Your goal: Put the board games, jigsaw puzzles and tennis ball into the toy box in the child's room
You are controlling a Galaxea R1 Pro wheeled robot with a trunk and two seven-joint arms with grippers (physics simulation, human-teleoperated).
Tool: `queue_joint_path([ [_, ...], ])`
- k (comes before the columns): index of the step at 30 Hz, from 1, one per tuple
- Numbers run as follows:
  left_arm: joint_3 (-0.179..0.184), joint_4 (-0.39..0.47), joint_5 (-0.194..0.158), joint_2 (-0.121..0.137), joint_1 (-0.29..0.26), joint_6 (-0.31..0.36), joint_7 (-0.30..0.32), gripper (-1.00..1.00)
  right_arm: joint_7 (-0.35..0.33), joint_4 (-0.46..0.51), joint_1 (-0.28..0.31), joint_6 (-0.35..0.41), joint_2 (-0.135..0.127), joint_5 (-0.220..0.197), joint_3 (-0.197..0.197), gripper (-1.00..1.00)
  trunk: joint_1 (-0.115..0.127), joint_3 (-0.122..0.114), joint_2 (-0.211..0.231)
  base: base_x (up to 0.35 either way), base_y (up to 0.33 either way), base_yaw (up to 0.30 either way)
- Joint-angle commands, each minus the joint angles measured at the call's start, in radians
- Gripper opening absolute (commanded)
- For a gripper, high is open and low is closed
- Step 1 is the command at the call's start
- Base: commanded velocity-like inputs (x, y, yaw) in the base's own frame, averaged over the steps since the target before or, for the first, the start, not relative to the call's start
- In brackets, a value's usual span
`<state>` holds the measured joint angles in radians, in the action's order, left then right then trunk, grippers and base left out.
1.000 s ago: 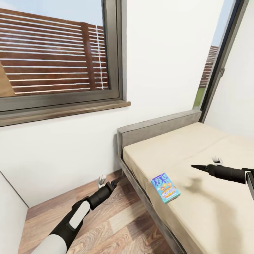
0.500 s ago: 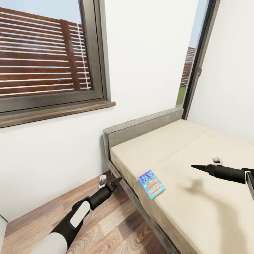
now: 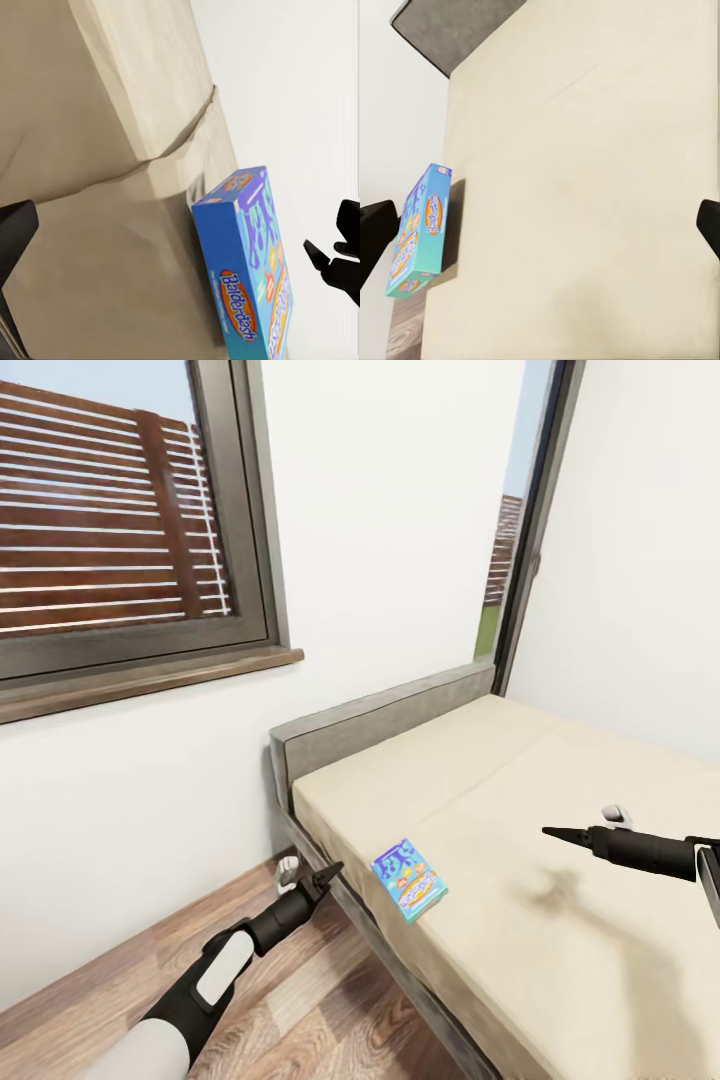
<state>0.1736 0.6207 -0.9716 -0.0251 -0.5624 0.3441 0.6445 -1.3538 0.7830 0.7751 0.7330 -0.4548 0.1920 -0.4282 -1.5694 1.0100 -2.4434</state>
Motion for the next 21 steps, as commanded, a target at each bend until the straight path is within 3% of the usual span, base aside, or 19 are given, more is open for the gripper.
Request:
queue_joint_path([
  [1,0.001,0.000,-0.011,0.000,-0.001,0.009,0.001,1.00,-0.009,0.001,0.001,0.009,0.001,0.011,-0.004,1.00,0.000,0.001,0.000,0.000,0.000,-0.050],
  [21,-0.003,-0.052,-0.015,0.003,-0.001,0.010,0.052,1.00,-0.007,0.001,0.000,0.008,0.002,0.011,-0.004,1.00,0.000,0.001,0.000,0.000,0.000,-0.016],
])
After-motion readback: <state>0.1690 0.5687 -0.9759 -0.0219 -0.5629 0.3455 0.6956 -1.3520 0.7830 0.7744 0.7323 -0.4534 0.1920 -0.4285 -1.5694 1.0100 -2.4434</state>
